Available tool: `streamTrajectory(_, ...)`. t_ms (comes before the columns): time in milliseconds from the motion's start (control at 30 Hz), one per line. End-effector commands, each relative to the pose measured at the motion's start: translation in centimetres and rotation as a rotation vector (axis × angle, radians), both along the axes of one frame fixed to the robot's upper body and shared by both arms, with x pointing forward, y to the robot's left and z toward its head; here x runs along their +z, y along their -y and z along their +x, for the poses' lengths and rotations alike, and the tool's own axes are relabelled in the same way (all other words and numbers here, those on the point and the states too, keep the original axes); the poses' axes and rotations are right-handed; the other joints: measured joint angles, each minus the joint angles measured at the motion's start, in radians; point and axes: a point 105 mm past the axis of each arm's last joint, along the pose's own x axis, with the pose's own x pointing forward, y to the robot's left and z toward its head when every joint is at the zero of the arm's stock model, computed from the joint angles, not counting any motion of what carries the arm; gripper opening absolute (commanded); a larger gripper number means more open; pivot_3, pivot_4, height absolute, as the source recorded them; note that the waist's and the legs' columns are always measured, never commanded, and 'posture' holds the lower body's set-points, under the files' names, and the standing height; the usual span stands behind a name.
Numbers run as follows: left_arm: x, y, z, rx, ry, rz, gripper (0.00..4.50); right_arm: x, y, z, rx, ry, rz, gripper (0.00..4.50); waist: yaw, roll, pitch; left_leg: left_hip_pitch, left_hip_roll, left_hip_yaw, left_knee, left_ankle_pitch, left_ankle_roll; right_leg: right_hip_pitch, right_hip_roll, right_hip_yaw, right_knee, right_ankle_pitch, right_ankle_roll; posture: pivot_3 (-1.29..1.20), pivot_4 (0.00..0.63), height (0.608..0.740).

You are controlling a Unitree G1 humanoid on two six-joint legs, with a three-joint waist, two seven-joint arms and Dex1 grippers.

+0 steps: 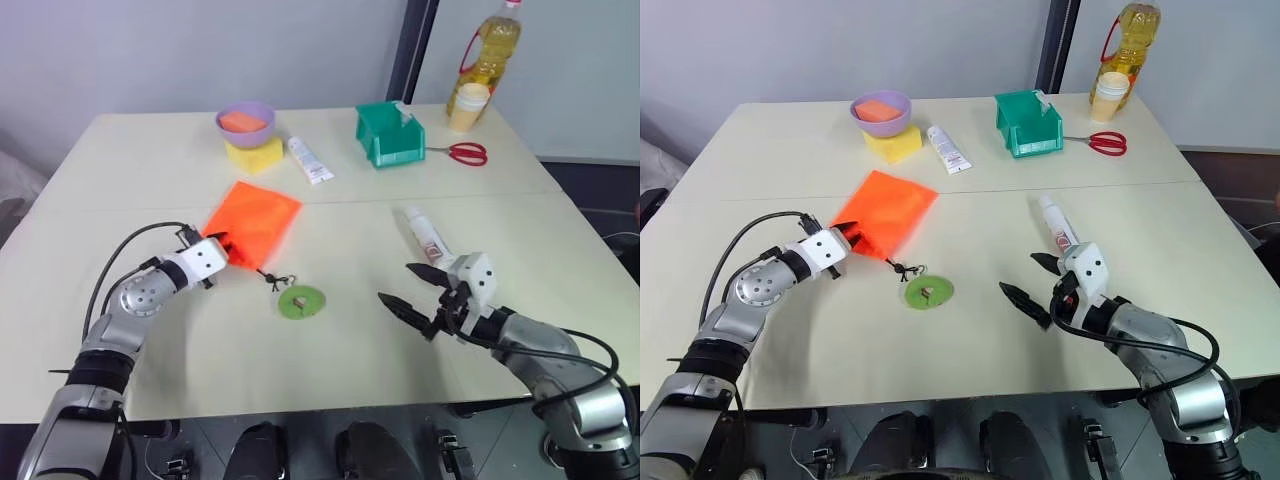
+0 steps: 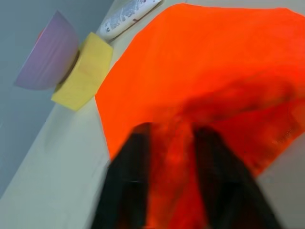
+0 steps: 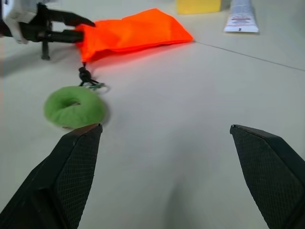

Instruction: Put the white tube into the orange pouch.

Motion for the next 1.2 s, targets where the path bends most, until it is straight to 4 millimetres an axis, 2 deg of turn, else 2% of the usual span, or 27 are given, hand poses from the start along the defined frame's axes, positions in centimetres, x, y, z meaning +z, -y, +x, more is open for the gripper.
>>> streamTrajectory(33, 1.2, 0.4, -0.2, -0.036, 0.046, 0.004, 0.04, 1.1, -0.8, -0.5, 0.036, 0.04, 0.005, 4.5, 0.001, 0.0, 0.0, 0.0, 0.0, 0.0, 0.0, 0.0, 0.0, 0.0, 0.0, 0.0, 0.0, 0.0, 0.0, 0.0, 0.15, 0.74)
streamTrajectory(200, 2.0, 1.3, -0.3, -0.065, 0.056, -0.007, 0.04, 1.1, -1.3, -0.4, 0.043, 0.042, 0.0, 4.5, 0.001, 0.0, 0.0, 0.0, 0.0, 0.0, 0.0, 0.0, 0.0, 0.0, 0.0, 0.0, 0.0, 0.0, 0.0, 0.0, 0.15, 0.74)
streamTrajectory(300, 2.7, 2.1, -0.3, -0.069, 0.037, -0.075, 0.04, 1.0, -1.2, -0.1, 0.029, 0.054, -0.019, 4.5, 0.001, 0.0, 0.0, 0.0, 0.0, 0.0, 0.001, 0.0, 0.0, 0.0, 0.0, 0.0, 0.0, 0.0, 0.0, 0.0, 0.15, 0.74)
streamTrajectory(400, 3.1, 3.9, -0.7, -0.099, -0.025, -0.156, 0.04, 1.1, -0.7, 0.6, -0.013, 0.071, -0.027, 4.5, 0.001, 0.0, 0.0, 0.0, 0.0, 0.0, 0.001, 0.001, -0.002, 0.0, 0.0, 0.0, 0.001, 0.0, 0.0, 0.0, 0.15, 0.74)
streamTrajectory(467, 3.6, 5.2, -1.0, -0.116, -0.053, -0.201, 0.04, 1.2, -0.1, 1.3, -0.059, 0.095, -0.041, 4.5, 0.001, 0.0, 0.0, 0.0, 0.0, 0.0, 0.001, 0.002, -0.003, 0.0, 0.0, 0.0, 0.001, 0.0, 0.0, 0.0, 0.15, 0.74)
streamTrajectory(567, 4.7, 6.8, -1.3, -0.124, -0.088, -0.276, 0.04, 1.5, 2.0, 3.2, -0.198, 0.139, -0.079, 4.5, 0.001, 0.0, 0.0, 0.0, 0.0, 0.0, 0.002, 0.002, -0.003, 0.001, 0.0, 0.0, 0.001, 0.0, 0.0, 0.0, 0.15, 0.74)
streamTrajectory(700, 6.1, 8.0, -1.0, -0.091, -0.117, -0.37, 0.04, 1.1, 5.4, 5.7, -0.405, 0.141, -0.136, 4.5, 0.001, 0.0, 0.0, 0.0, 0.0, 0.0, 0.004, 0.002, -0.004, 0.001, 0.0, 0.0, 0.002, 0.0, 0.0, 0.0, 0.15, 0.74)
streamTrajectory(833, 7.2, 9.1, -1.0, -0.088, -0.165, -0.456, 0.04, 0.2, 7.7, 7.2, -0.542, 0.094, -0.155, 4.5, 0.001, 0.0, 0.0, 0.0, 0.0, 0.0, 0.003, 0.002, -0.004, 0.0, 0.0, 0.0, 0.003, 0.0, 0.0, 0.0, 0.15, 0.74)
streamTrajectory(967, 8.5, 9.4, -0.7, -0.064, -0.19, -0.562, 0.04, -1.1, 8.0, 8.3, -0.575, 0.018, -0.136, 4.5, -0.002, 0.0, 0.0, 0.0, 0.0, 0.0, 0.003, 0.003, -0.004, 0.0, 0.001, 0.001, 0.003, 0.0, 0.0, 0.0, 0.15, 0.74)
streamTrajectory(1100, 8.5, 9.3, -0.7, -0.057, -0.218, -0.562, 0.04, -1.7, 8.0, 9.2, -0.609, -0.022, -0.077, 4.5, -0.005, 0.0, 0.0, 0.0, 0.0, 0.001, 0.003, 0.003, -0.004, 0.0, 0.001, 0.001, 0.003, 0.0, 0.0, 0.0, 0.15, 0.74)
streamTrajectory(1200, 7.6, 8.6, -0.8, -0.029, -0.239, -0.545, 0.0, -1.9, 7.6, 9.4, -0.595, -0.03, -0.067, 3.62, -0.003, 0.0, 0.0, 0.0, 0.0, 0.001, 0.003, 0.003, -0.004, 0.0, 0.001, 0.001, 0.003, 0.0, 0.0, 0.0, 0.15, 0.74)
